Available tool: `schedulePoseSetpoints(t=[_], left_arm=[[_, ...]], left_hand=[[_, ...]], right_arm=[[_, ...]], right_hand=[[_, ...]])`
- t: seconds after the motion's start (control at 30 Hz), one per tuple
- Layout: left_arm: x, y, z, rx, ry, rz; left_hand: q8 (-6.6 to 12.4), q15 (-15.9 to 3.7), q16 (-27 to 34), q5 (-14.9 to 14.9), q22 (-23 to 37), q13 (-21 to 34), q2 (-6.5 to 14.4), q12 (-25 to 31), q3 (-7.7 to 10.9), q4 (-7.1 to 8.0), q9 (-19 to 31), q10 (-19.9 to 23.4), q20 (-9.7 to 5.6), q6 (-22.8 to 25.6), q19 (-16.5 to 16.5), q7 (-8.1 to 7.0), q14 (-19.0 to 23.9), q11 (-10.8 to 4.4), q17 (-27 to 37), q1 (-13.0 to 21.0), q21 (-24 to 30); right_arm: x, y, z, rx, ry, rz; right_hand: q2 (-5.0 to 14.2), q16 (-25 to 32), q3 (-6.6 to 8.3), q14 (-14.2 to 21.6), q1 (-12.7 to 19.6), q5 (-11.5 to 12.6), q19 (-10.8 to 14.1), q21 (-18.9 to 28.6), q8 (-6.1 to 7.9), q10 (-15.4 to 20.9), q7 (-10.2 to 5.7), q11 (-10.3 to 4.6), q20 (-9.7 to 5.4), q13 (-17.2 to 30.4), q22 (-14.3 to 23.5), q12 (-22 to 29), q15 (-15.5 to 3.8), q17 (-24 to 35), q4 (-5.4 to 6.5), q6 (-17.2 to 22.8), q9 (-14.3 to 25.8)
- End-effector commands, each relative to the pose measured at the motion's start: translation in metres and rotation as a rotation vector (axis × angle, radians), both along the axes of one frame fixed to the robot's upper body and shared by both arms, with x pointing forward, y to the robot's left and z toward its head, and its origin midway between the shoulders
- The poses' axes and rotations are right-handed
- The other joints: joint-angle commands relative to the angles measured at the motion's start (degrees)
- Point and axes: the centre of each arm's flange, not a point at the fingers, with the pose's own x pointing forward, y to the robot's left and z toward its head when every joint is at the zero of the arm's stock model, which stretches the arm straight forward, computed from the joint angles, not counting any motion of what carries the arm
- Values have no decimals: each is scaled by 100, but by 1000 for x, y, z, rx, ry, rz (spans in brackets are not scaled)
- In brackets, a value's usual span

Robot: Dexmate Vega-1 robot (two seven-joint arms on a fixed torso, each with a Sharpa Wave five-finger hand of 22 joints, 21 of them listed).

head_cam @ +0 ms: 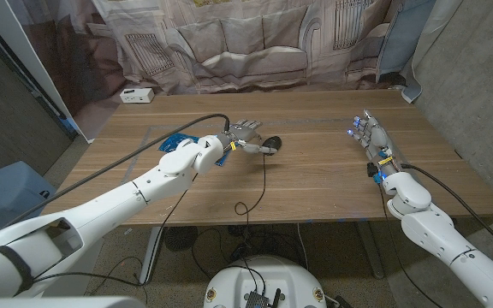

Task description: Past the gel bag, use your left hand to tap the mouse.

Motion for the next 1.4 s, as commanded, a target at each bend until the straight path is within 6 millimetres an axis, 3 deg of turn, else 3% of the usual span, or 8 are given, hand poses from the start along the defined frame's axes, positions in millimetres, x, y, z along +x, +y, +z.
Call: schedulePoseSetpoints(t=[0.03, 0.4, 1.4], left_arm=[[2, -6, -2, 34, 25, 3], [10, -9, -6, 38, 34, 5], [17, -12, -12, 47, 44, 13]], left_hand=[[33, 43, -17, 56, 11, 8, 11, 22, -58, 14, 5, -779, -62, -1, -686, 28, -1004, 6, 21, -36, -5], [-26, 67, 15, 102, 13, 10, 31, 26, -141, 54, 4, -1016, -65, -412, -762, -90, -1095, 21, 23, -64, 41], [89, 69, 90, 143, 8, 11, 94, 146, -181, 44, 3, -891, -33, -336, -712, -215, -962, 36, 17, 5, 104]], right_arm=[[-2, 1, -3, 1, 5, 1], [-3, -1, -2, 0, 7, -5], [-1, -2, 1, 5, -3, -4]], right_hand=[[27, -12, -6, 17, -11, -13, 0, -41, -19, 28, -5, -13, 51, 9, 14, -35, 8, 5, -22, 64, 32], [30, -14, -8, 20, -10, -13, 2, -57, -19, 31, -7, -7, 61, 10, 15, -38, 22, 5, -26, 74, 32], [26, -21, -24, 27, -17, -15, 9, -102, -23, 51, 8, 14, 74, 11, 17, -41, 18, 4, -37, 89, 32]])
